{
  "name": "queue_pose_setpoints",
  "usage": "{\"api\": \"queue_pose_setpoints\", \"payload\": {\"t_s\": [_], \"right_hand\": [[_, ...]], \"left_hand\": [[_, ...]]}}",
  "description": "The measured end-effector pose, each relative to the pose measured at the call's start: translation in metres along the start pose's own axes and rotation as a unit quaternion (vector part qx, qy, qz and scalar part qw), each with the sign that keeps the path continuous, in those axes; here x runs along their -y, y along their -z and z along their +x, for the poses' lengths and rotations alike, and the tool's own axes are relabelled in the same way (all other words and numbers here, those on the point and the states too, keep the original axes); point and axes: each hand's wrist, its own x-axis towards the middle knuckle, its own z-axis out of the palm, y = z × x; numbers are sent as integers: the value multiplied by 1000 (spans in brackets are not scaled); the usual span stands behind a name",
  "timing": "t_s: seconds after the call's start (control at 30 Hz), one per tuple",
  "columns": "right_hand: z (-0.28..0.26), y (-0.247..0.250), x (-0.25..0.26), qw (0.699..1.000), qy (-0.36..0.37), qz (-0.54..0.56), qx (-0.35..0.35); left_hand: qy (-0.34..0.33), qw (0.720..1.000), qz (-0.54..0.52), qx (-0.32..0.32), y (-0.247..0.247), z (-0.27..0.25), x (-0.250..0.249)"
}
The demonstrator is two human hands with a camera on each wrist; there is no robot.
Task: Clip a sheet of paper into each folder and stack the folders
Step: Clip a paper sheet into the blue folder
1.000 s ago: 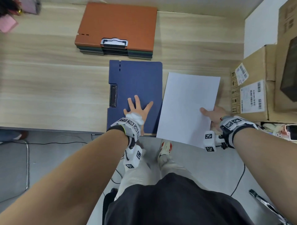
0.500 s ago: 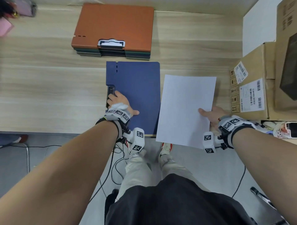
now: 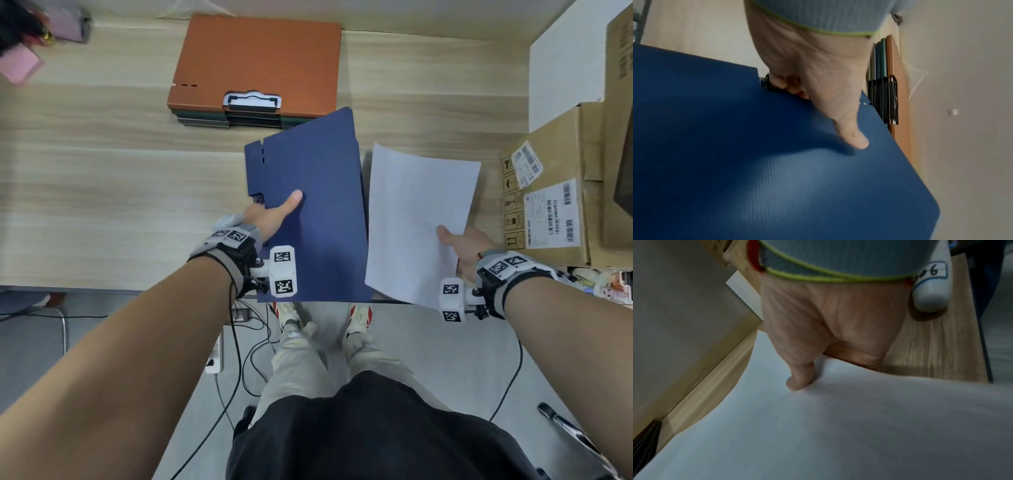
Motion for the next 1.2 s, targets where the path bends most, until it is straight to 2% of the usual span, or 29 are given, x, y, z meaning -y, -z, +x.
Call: {"api": "queue_pose_setpoints", "payload": {"t_s": [0.07, 0.1, 0.17, 0.3, 0.5, 0.57, 0.7, 0.77, 0.87, 0.97, 1.0, 1.1, 1.2], "right_hand": [[-5, -3, 9, 999, 3, 38, -13], [-26, -11, 26, 999, 15, 43, -11], [-48, -24, 52, 999, 50, 12, 3], [-58, -50, 89, 991, 128, -40, 17], [-67, -84, 113, 978, 156, -126, 60], [-68, -97, 113, 973, 156, -158, 55], [-65, -115, 111, 967, 173, -187, 20], [-65, -121, 114, 971, 180, -155, 7], [-69, -123, 122, 984, 173, -40, 18], [-75, -120, 134, 979, 194, -52, -45], [-79, -120, 139, 979, 192, -60, -35], [-92, -122, 150, 984, 152, 16, 97], [-103, -125, 161, 976, 137, 85, 150]], "left_hand": [[16, 999, -34, 32, 13, -36, -21], [18, 997, -54, 52, 16, -41, -25], [9, 991, -100, 84, 21, -41, -26], [29, 979, -151, 130, 27, -43, -26], [4, 957, -224, 186, 37, -36, -23], [-24, 958, -219, 185, 41, -34, -20], [-49, 974, -169, 143, 41, -31, -19], [-45, 982, -122, 136, 40, -25, -15], [-51, 986, -85, 135, 38, -18, -11], [-62, 987, -86, 122, 37, -14, -9], [-60, 988, -85, 118, 36, -11, -7], [-58, 989, -73, 114, 30, 2, 1], [-70, 991, -44, 110, 31, -2, -1]]}}
